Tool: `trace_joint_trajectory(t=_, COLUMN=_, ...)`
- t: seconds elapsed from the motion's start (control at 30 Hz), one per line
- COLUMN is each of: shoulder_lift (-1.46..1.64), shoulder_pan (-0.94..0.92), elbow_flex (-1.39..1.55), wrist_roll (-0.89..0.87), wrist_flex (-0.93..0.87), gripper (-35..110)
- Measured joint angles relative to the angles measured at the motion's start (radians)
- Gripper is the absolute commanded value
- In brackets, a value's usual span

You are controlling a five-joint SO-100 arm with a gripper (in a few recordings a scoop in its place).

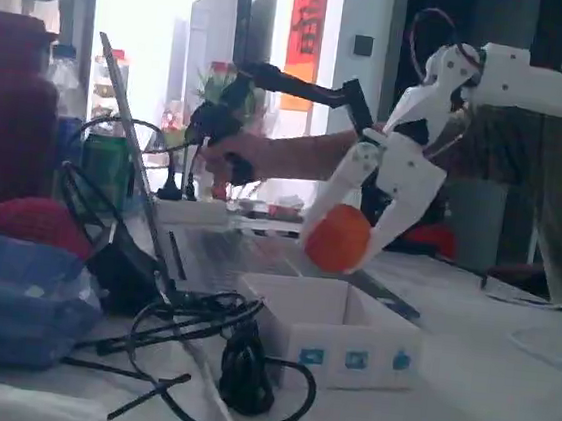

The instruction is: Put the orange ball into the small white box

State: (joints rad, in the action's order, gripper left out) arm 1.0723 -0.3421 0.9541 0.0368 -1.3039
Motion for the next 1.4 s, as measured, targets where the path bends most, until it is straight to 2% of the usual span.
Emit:
trace_joint_trajectory(t=0.37, shoulder_lift=-0.002, shoulder_pan=0.000, elbow_flex=-0.017, wrist_roll=0.002, wrist_flex=-0.018, gripper=13)
trace_joint_trajectory(t=0.67, shoulder_lift=0.000, shoulder_pan=0.000, elbow_flex=-0.015, wrist_roll=0.006, wrist_flex=-0.018, gripper=34)
trace_joint_trajectory(t=1.07, shoulder_lift=0.000, shoulder_pan=0.000, elbow_flex=-0.015, wrist_roll=0.011, wrist_flex=-0.018, gripper=34)
trace_joint_trajectory(t=1.4, shoulder_lift=0.054, shoulder_pan=0.000, elbow_flex=-0.018, wrist_roll=0.011, wrist_flex=-0.118, gripper=34)
